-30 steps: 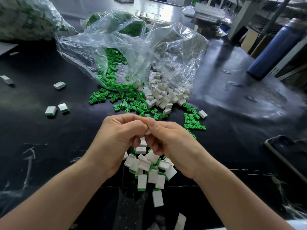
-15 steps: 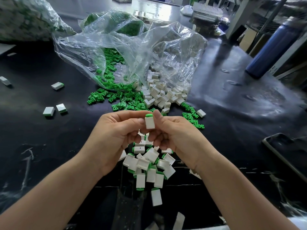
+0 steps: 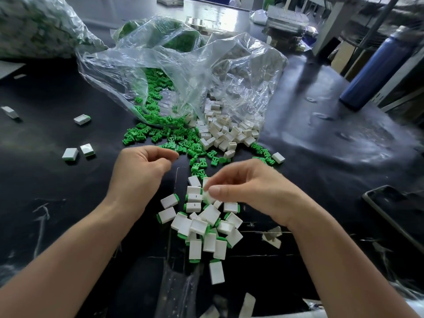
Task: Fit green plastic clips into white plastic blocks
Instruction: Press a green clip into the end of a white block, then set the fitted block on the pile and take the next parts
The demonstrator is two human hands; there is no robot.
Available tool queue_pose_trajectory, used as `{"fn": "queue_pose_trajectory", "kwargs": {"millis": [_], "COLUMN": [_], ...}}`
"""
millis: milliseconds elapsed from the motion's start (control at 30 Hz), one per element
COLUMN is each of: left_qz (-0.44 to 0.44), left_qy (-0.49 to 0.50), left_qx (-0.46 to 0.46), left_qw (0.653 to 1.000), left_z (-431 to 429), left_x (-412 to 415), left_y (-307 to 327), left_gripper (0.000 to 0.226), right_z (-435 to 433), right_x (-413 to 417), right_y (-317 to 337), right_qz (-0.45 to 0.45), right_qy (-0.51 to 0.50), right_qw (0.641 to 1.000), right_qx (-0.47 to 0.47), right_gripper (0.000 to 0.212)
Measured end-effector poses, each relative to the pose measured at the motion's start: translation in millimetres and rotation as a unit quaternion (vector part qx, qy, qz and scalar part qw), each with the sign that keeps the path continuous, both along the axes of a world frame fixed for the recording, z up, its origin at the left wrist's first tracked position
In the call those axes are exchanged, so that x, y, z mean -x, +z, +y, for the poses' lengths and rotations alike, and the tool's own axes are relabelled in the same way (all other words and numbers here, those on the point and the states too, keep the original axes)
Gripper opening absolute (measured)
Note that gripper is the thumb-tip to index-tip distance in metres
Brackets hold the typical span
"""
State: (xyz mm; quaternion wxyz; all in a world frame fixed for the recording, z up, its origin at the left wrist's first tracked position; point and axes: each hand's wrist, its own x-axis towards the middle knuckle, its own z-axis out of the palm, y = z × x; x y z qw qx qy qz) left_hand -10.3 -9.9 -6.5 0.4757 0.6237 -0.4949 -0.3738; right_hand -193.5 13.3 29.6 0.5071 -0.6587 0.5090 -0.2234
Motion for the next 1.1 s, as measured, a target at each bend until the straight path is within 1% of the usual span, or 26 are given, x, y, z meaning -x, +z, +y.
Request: {"fn": "queue_pose_trajectory", "kwargs": {"millis": [67,133,233,267,333,367,433,533,600,667,733,833,867,1000,1100], "left_qz": [-0.045,-0.096,-0.194,-0.219,-0.254,-0.275,-0.314,-0.319,-0.333,-0.363,-0.368,-0.325,-0.315,-0.302,-0.272], "left_qy": [-0.006,-0.028,-0.067,-0.081,-0.119,-0.138,-0.160,-0.167,-0.175,-0.189,-0.190,-0.159,-0.145,-0.100,-0.066], "left_qx": [0.009,0.030,0.092,0.111,0.117,0.109,0.088,0.054,0.037,0.028,0.040,0.091,0.104,0.125,0.123], "left_qw": [0.999,0.995,0.974,0.966,0.953,0.945,0.932,0.931,0.926,0.912,0.909,0.928,0.932,0.940,0.952], "left_z": [-0.2,0.2,1.7,2.2,3.8,4.6,5.9,5.7,4.1,2.8,3.3,6.4,7.4,9.0,10.4], "left_x": [-0.4,0.1,4.1,5.7,9.1,10.7,13.1,16.0,16.7,16.8,16.8,16.7,16.7,15.1,13.3], "left_y": [-3.4,-4.1,-2.0,-2.3,-2.5,-2.6,-2.5,-2.2,-3.2,-4.5,-5.2,-3.0,-2.5,-3.0,-0.8], "left_gripper": [0.032,0.029,0.020,0.019,0.020,0.024,0.030,0.035,0.037,0.041,0.039,0.028,0.025,0.017,0.009], "right_z": [2.0,1.1,-5.0,-7.7,-13.5,-16.4,-22.7,-30.9,-34.0,-36.4,-39.4,-43.8,-44.8,-46.4,-46.3], "right_x": [-2.6,-4.3,-1.1,0.5,3.6,4.8,6.5,6.8,3.8,0.8,0.9,5.8,7.8,11.4,12.8], "right_y": [-2.0,-5.0,-9.1,-10.9,-15.1,-17.4,-22.2,-29.4,-33.7,-37.4,-41.8,-47.6,-48.7,-51.7,-52.3], "right_qz": [0.057,0.075,0.076,0.094,0.151,0.179,0.211,0.234,0.219,0.197,0.214,0.256,0.260,0.273,0.269], "right_qy": [0.008,-0.026,-0.102,-0.124,-0.167,-0.186,-0.202,-0.180,-0.164,-0.153,-0.136,-0.141,-0.153,-0.176,-0.191], "right_qw": [0.998,0.996,0.988,0.981,0.957,0.943,0.927,0.918,0.920,0.924,0.920,0.911,0.910,0.905,0.903], "right_qx": [0.006,0.031,0.087,0.119,0.185,0.210,0.235,0.264,0.280,0.291,0.299,0.289,0.284,0.274,0.274], "right_gripper": [0.025,0.032,0.028,0.024,0.013,0.013,0.024,0.034,0.033,0.031,0.033,0.047,0.049,0.032,0.023]}}
